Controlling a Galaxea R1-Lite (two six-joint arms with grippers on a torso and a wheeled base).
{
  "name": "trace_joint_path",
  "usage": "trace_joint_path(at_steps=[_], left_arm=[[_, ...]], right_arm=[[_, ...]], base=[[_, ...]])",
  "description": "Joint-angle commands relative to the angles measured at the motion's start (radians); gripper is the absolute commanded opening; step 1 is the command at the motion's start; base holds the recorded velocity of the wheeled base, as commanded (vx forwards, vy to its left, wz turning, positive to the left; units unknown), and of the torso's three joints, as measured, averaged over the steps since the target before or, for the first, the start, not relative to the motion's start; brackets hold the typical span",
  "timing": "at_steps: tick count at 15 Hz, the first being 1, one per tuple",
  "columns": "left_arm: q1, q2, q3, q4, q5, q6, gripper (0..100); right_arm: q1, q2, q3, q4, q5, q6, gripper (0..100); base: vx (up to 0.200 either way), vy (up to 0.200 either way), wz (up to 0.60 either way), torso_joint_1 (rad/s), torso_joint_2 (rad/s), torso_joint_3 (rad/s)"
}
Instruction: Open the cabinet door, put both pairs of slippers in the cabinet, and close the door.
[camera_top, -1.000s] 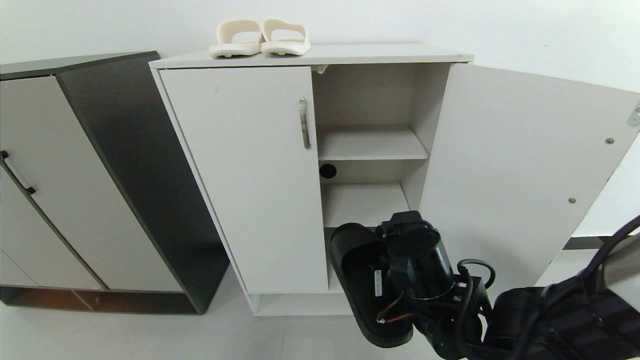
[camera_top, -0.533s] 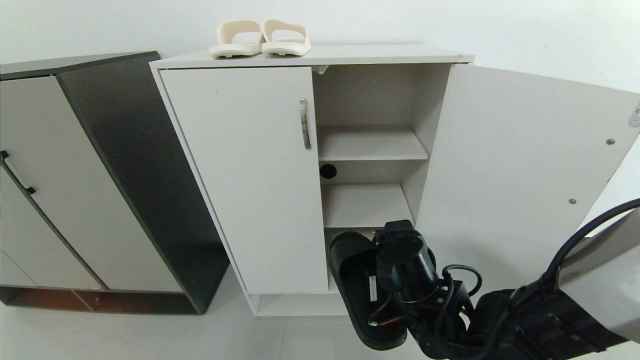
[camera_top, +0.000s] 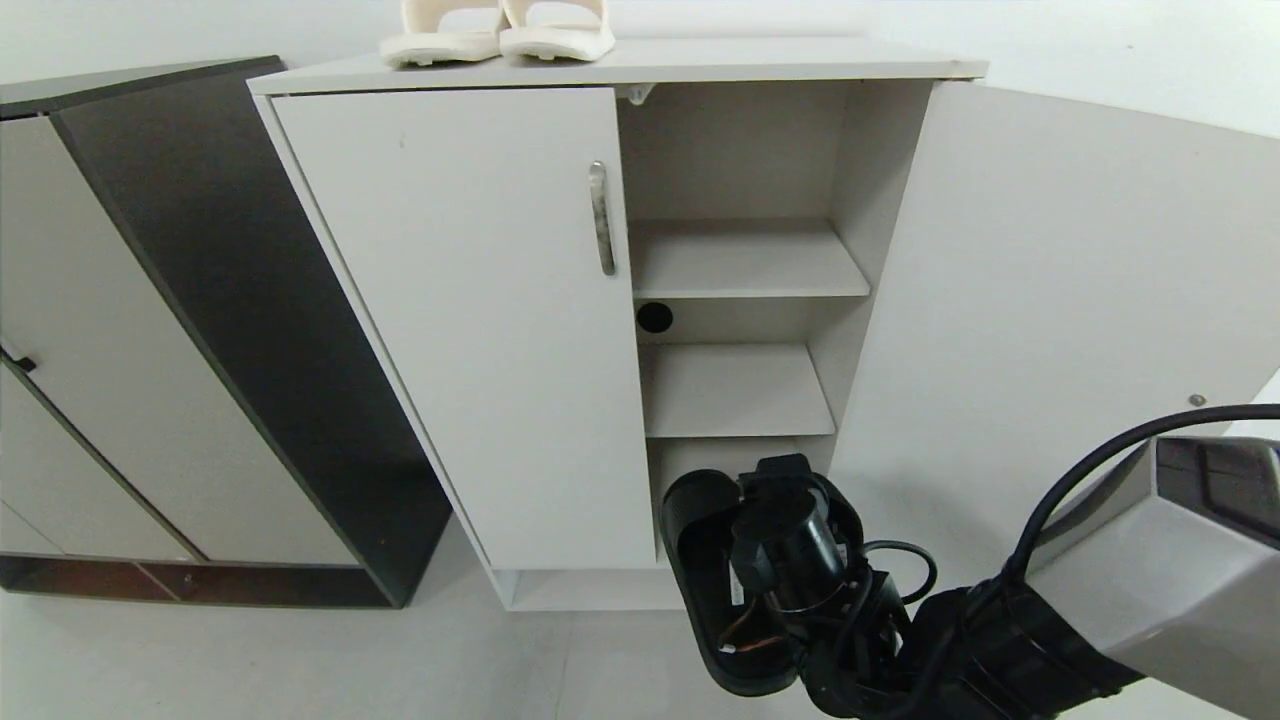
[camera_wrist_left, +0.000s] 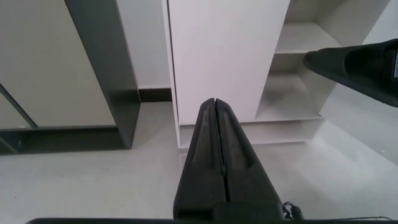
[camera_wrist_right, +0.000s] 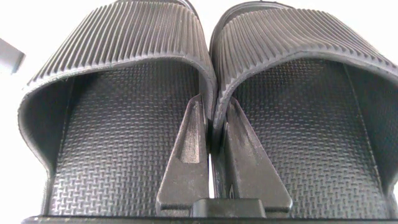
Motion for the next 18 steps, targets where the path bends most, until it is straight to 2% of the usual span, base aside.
trace_joint_path(at_steps=[1,4,6,8,11,12,18], left_arm=[[0.0,0.003,0.0,-0.001,0.0,-0.002,0],[0.0,0.003,0.0,0.0,0.0,0.0,0],[0.0,0.003,0.0,0.0,0.0,0.0,0],[0.0,0.003,0.0,-0.001,0.0,0.0,0],[0.0,0.003,0.0,0.0,0.0,-0.002,0],[0.0,0.003,0.0,-0.001,0.0,-0.002,0],[0.0,0.001,0.0,-0.001,0.0,-0.002,0]], right_arm=[[0.0,0.025,-0.02,-0.001,-0.002,-0.001,0],[0.0,0.043,-0.007,-0.047,-0.037,0.001,0],[0.0,0.043,0.036,-0.221,-0.094,-0.065,0],[0.0,0.061,0.094,-0.402,-0.097,-0.165,0],[-0.023,0.14,0.106,-0.676,-0.123,-0.301,0],[-0.031,0.155,0.105,-0.716,-0.123,-0.32,0],[-0.034,0.157,0.095,-0.744,-0.117,-0.323,0]], base=[[0.0,0.0,0.0,-0.002,-0.01,-0.193],[0.0,0.0,0.0,0.002,0.0,-0.199],[0.0,0.0,0.0,0.0,0.01,-0.2],[0.0,0.0,0.0,0.002,0.0,-0.173],[0.0,0.0,0.0,-0.001,0.0,-0.019],[0.0,0.0,0.0,0.0,0.0,0.0],[0.0,0.0,0.0,0.0,0.0,0.0]])
